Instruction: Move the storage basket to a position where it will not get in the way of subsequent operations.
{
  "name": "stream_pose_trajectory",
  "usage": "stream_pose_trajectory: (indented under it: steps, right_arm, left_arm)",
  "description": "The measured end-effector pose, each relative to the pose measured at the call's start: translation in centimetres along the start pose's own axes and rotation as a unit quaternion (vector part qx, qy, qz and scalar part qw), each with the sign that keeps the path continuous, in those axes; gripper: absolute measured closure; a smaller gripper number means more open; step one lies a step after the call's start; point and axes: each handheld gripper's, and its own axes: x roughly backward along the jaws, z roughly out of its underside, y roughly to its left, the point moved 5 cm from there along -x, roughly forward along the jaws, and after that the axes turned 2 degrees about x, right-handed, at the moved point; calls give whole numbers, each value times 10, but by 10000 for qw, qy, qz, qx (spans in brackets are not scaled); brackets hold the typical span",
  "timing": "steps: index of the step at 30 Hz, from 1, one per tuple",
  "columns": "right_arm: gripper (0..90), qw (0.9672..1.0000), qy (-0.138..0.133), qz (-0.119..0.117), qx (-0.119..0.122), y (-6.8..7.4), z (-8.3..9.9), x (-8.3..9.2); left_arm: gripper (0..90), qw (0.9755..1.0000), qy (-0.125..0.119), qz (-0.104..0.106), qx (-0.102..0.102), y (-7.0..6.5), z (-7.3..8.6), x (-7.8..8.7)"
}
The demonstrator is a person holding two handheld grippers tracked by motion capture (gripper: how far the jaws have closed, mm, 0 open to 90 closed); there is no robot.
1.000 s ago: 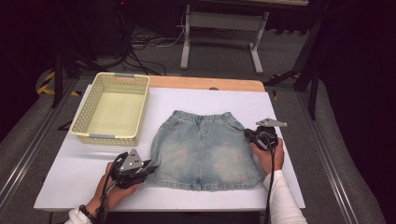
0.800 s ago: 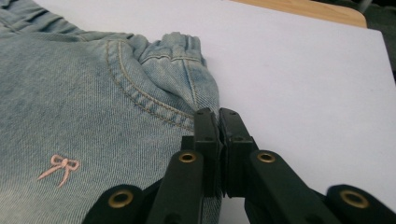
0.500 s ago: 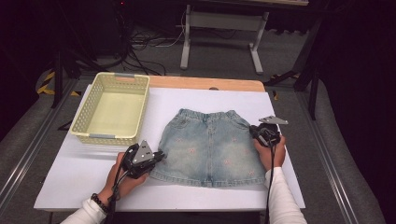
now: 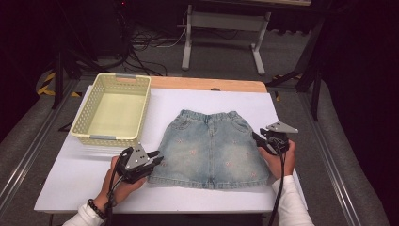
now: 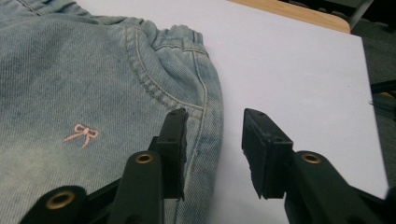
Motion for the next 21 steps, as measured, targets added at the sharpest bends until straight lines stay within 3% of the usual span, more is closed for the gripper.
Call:
stream_pose_trajectory:
  steps: [4,7,9,12,17,21]
  right_arm:
    - [544,9999,44,17,110,2,-3,-9]
    - [511,10000,-56,-44,-34,-2,-9,-16]
    - [491,9999,-44,-76,-100,-5,-14,-22]
    - [469,9999,88,-77,-27,-6,-19,-29]
    - [429,9995,200,-156,187,-1,-23,-37]
    - [416,9990,298,-197,253,2,-24,-44]
  left_arm:
    - [654,9998,32,-51,-193,-6,-10,-13]
    - [534,9991,112,-344,-240,-6,-23,-31]
    - [454,9986,178,-407,-295,-5,-33,-46]
    - [398,9987,231,-405,-198,1,-42,-67]
    - [283,9966,392,-699,-165,19,-51,-93]
    - [283,9970,383,-600,320,34,-58,-102]
